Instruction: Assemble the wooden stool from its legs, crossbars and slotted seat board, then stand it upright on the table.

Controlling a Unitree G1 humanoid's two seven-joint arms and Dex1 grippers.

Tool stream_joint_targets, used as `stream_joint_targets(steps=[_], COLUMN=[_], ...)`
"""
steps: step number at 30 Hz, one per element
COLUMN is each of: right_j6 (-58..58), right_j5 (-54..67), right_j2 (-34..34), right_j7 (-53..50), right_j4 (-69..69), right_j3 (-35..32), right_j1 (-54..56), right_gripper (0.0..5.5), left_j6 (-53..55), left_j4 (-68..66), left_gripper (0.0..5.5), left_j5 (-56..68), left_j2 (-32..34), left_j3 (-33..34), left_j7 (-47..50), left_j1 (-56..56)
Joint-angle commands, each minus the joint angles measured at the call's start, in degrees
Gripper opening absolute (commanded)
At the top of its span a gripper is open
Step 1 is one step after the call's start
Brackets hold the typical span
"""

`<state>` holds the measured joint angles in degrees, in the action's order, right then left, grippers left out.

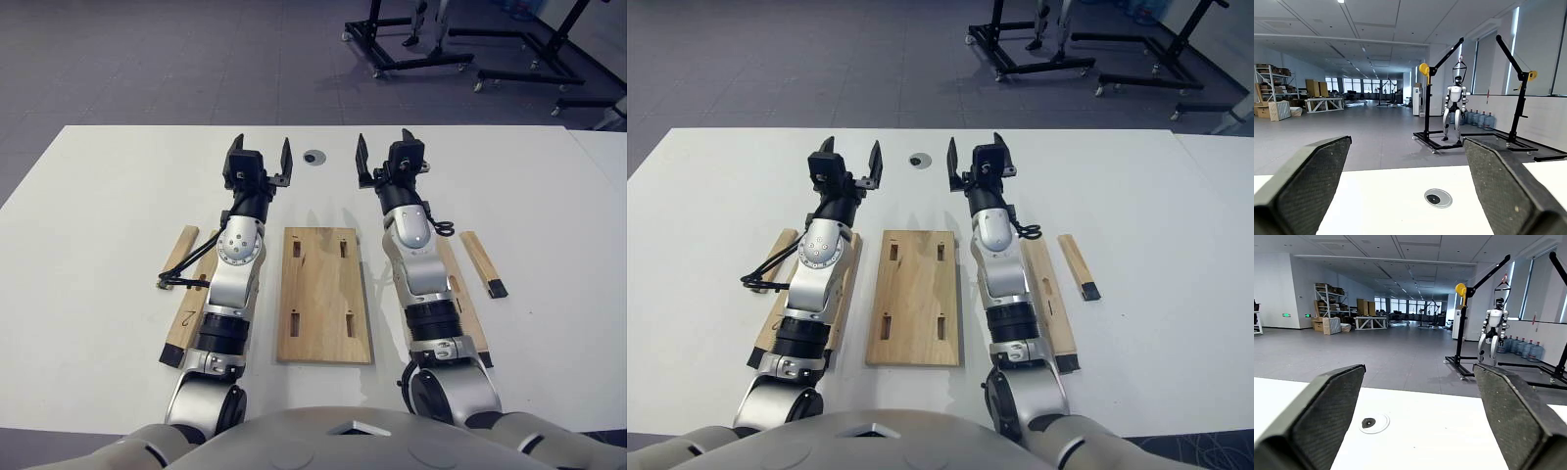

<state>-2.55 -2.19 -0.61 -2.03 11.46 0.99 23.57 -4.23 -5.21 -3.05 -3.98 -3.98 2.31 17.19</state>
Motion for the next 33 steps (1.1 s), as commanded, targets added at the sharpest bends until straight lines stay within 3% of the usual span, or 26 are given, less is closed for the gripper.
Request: stream_joint_targets(steps=[1, 33], right_j6=[-0.75, -1.97], right_j5=[0.33, 0.45], right_j2=[-0.28, -0.29], right_j7=[0.35, 2.01], right_j4=[2.03, 4.59], right_j3=[-0.06, 0.53], right_j1=[2.25, 4.75], right_gripper=[4.05, 4.05], left_j6=[-0.66, 0.72], left_j4=[1.18, -4.26], left_gripper=[4.20, 4.20], left_j5=[-1.10, -2.86], left_j2=[-0.01, -0.06], left_j3=[-0.91, 0.25], left_j7=[0.24, 4.67], left_j1=[-1.11, 2.22])
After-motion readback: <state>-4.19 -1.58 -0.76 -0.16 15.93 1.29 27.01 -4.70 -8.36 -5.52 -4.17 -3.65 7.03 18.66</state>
